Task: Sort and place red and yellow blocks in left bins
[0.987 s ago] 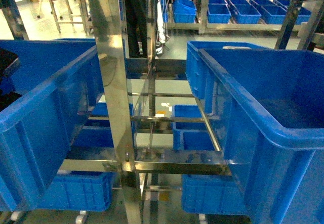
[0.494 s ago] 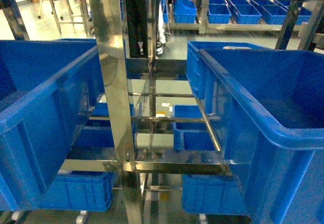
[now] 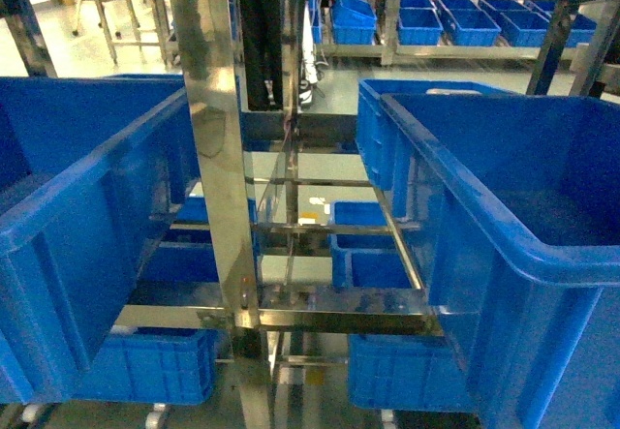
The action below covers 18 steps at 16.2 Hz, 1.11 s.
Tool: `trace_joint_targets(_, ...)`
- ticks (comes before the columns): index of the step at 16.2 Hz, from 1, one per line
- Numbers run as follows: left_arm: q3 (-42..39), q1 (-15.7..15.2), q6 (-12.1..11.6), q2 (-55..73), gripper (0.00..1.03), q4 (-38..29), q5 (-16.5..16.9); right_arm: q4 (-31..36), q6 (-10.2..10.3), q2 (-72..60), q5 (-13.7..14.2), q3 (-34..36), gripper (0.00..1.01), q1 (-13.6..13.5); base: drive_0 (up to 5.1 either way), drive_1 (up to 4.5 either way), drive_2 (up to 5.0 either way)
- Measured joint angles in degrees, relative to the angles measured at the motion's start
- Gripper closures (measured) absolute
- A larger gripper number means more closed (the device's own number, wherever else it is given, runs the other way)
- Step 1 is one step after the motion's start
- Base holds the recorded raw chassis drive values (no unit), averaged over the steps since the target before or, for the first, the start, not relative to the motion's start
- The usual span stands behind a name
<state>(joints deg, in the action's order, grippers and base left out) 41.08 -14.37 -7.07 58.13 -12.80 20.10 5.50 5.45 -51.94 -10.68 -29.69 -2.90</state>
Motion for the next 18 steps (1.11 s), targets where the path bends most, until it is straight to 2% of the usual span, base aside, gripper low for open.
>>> trace_joint_targets(1,-4.9,1.6,3.0,-2.7,0.23,-6.1,-6.0,11.2,-2.2,1.9,7.6,4.8,0.19,-1.0,0.0,0.0,0.0)
trace_joint_targets(2,-10.0,3.2,4.9,-5.9,0.35,-9.3,-8.7,20.5,-3.8,4.7,10.2,11.0,0.34,0.5,0.0,0.0,0.0)
trace_joint_targets(3,-14.2,4.5,5.7,-8.4,0.48,-11.0,-10.1,23.9,-4.2,6.3,11.1,13.9,0.47,3.3,0.0,0.0,0.0)
trace_joint_targets(7,-25.9,8.1,6.7,-16.0,0.99,-13.8,-14.3,23.6,-5.1,13.4,10.5,20.5,0.96,2.9,0.0,0.0,0.0)
trace_joint_targets(9,-29.6,10.5,6.9,-19.7,1.01,-13.9,-16.1,22.1,-5.3,17.4,10.6,23.1,0.99,2.9,0.0,0.0,0.0)
trace_joint_targets(10,-31.2,13.9,6.9,-21.6,1.01,-13.6,-19.6,21.2,-5.3,19.2,10.6,23.9,0.99,2.9,0.0,0.0,0.0)
trace_joint_targets(11,-32.5,14.7,6.9,-23.4,1.01,-13.0,-19.5,20.3,-5.3,21.0,10.5,24.7,0.99,2.9,0.0,0.0,0.0)
trace_joint_targets(16,-37.3,14.3,6.9,-32.5,1.01,-8.6,-20.1,14.1,-5.3,30.3,10.6,27.6,0.99,2.9,0.0,0.0,0.0)
trace_joint_targets(17,-37.8,14.3,6.9,-34.2,1.01,-7.6,-20.2,15.4,-5.3,30.8,10.6,28.9,0.99,2.9,0.0,0.0,0.0)
trace_joint_targets(18,-38.3,14.3,6.9,-35.9,1.01,-6.4,-20.2,13.7,-5.3,32.4,10.6,28.9,0.99,2.9,0.0,0.0,0.0)
